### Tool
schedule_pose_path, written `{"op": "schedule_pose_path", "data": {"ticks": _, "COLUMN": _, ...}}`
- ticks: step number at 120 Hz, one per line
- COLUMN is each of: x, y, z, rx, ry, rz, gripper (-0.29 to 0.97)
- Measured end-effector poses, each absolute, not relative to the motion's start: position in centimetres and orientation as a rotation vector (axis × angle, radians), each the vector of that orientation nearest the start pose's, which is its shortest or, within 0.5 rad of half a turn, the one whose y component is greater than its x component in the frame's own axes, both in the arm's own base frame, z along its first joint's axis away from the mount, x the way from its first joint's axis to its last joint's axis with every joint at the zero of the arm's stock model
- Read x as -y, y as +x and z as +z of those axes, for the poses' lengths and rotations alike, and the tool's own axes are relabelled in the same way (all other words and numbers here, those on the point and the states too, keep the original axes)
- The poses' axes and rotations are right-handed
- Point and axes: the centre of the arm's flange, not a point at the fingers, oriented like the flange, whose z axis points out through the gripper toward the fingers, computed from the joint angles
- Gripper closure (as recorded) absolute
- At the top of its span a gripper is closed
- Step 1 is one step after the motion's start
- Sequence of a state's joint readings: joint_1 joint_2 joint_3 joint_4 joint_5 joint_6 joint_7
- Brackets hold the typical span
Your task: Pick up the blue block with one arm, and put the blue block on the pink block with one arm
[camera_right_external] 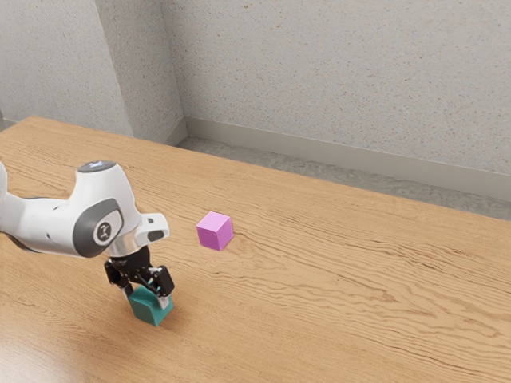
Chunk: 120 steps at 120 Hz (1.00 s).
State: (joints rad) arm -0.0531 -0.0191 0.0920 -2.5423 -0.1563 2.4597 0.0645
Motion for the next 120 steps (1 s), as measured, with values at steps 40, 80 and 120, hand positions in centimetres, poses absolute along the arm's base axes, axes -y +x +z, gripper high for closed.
{"op": "schedule_pose_path", "data": {"ticks": 40, "x": -1.7, "y": 45.2, "z": 26.0, "rx": 0.17, "ry": -3.248, "rz": 0.125, "gripper": 0.01}}
{"op": "schedule_pose_path", "data": {"ticks": 80, "x": -1.6, "y": 46.3, "z": 25.8, "rx": 0.211, "ry": -3.27, "rz": 0.115, "gripper": 0.25}}
{"op": "schedule_pose_path", "data": {"ticks": 120, "x": -1.6, "y": 53.7, "z": 33.9, "rx": 0.179, "ry": -3.255, "rz": -0.182, "gripper": 0.39}}
